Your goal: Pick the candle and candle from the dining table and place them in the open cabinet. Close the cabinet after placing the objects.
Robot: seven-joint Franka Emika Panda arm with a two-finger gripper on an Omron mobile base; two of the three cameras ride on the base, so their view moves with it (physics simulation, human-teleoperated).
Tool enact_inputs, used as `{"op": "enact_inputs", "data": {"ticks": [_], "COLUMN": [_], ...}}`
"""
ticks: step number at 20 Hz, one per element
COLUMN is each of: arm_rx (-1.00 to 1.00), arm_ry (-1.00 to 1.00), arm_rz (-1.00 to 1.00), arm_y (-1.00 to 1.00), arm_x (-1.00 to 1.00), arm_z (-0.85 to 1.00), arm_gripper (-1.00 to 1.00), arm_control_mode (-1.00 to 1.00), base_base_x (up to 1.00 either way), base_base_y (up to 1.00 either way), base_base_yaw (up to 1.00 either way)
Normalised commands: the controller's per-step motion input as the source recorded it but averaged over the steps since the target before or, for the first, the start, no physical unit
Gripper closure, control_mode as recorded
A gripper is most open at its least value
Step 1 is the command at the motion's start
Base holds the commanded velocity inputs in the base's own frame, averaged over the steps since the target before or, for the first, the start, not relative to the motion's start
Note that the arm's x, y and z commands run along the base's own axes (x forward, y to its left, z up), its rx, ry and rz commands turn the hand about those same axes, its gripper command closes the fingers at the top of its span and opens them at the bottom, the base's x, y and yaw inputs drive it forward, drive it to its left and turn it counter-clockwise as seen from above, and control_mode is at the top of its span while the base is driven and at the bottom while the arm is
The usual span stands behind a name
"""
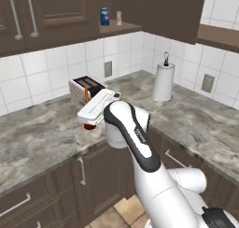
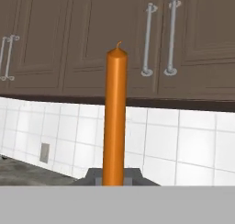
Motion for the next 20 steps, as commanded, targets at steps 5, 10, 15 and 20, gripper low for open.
{"op": "enact_inputs", "data": {"ticks": [5,10,15,20], "arm_rx": [0.00,0.00,0.00,0.00], "arm_ry": [0.00,0.00,0.00,0.00], "arm_rz": [0.00,0.00,0.00,0.00], "arm_y": [0.00,0.00,0.00,0.00], "arm_x": [0.00,0.00,0.00,0.00], "arm_z": [0.00,0.00,0.00,0.00], "arm_gripper": [1.00,1.00,1.00,1.00], "arm_control_mode": [1.00,1.00,1.00,1.00], "base_base_x": [1.00,1.00,0.39,0.05], "base_base_y": [-0.54,-0.04,0.14,0.36], "base_base_yaw": [0.00,-0.06,-0.02,0.00]}}
